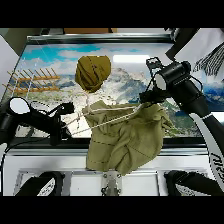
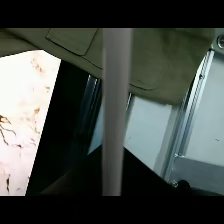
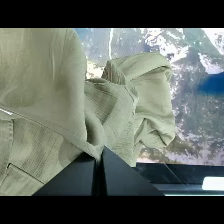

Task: Fold the clothes and pants, and hang the long-sleeved shirts on hangers.

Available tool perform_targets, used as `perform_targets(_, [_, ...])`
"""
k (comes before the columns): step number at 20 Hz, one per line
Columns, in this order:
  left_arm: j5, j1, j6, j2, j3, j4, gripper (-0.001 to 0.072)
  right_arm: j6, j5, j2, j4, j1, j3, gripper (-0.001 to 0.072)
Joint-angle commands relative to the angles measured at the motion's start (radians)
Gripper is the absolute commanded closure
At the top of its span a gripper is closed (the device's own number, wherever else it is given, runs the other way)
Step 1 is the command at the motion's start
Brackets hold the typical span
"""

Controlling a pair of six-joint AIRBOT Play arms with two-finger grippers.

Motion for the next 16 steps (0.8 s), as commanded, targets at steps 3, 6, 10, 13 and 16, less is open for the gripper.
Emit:
perform_targets(3, [0.126,-0.08,0.012,-0.051,-0.05,-0.026,0.0693,0.0,0.0,-0.001,0.004,0.001,0.0,0.0694])
perform_targets(6, [0.187,-0.142,0.013,-0.133,-0.046,-0.027,0.0693,0.0,0.0,-0.005,0.004,0.001,0.0,0.0694])
perform_targets(10, [0.218,-0.176,0.012,-0.239,0.041,-0.029,0.0693,0.0,0.002,-0.004,0.004,0.001,0.0,0.0694])
perform_targets(13, [0.22,-0.176,0.012,-0.315,0.13,-0.029,0.0693,-0.042,0.02,-0.004,0.003,0.001,0.0,0.0694])
perform_targets(16, [0.221,-0.176,0.012,-0.371,0.19,-0.035,0.0693,-0.163,0.059,-0.003,0.003,0.001,0.0,0.0694])
